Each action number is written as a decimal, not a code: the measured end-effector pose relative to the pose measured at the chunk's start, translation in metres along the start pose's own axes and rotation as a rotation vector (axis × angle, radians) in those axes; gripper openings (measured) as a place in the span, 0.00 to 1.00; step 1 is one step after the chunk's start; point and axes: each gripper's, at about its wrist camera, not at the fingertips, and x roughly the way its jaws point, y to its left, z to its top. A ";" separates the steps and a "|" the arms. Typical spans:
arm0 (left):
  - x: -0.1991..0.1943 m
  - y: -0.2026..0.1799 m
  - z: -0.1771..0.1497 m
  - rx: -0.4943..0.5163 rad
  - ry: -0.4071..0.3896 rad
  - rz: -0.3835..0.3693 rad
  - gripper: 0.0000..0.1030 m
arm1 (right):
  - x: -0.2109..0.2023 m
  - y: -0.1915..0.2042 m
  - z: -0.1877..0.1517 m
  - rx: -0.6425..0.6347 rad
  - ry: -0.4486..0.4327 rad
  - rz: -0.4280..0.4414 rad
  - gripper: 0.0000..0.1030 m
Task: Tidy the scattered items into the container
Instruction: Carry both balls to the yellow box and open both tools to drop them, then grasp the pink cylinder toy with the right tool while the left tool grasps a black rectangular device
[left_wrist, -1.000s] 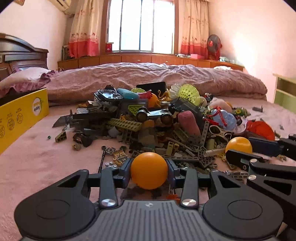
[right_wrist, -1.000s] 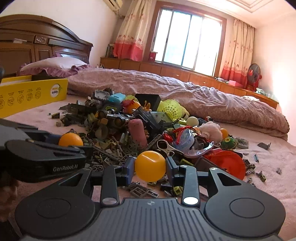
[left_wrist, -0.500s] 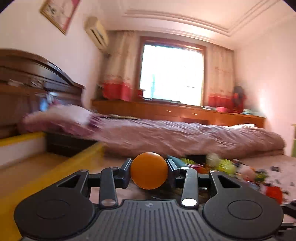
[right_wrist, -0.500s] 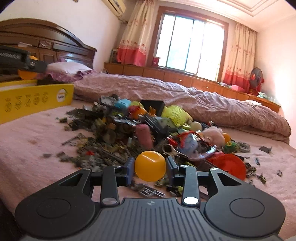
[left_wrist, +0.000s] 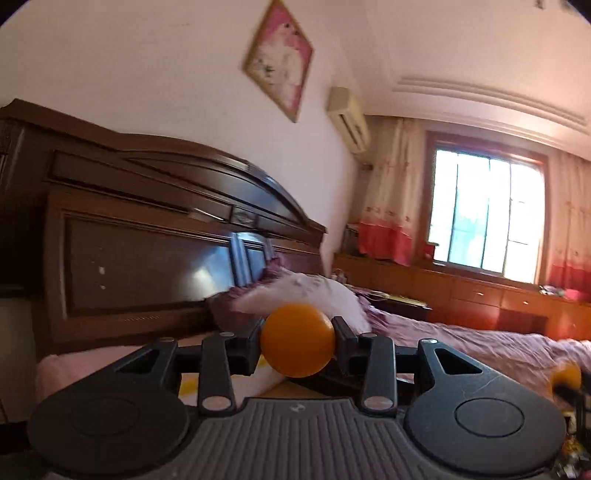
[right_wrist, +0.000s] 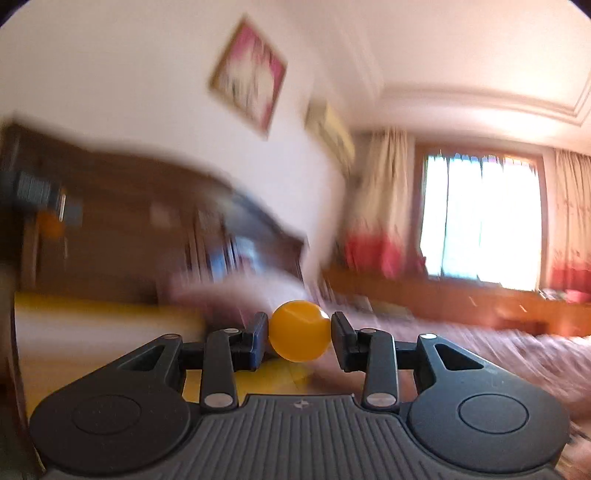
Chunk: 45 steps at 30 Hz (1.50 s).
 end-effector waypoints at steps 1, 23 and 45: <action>0.008 0.007 0.007 -0.006 0.019 -0.001 0.41 | 0.017 0.011 0.007 0.024 -0.013 0.024 0.37; -0.076 -0.063 -0.116 0.273 0.165 -0.245 0.99 | -0.087 -0.121 -0.157 0.070 0.467 -0.078 0.95; -0.110 -0.297 -0.248 0.133 0.257 -0.610 0.76 | -0.176 -0.165 -0.129 0.015 0.451 -0.432 0.23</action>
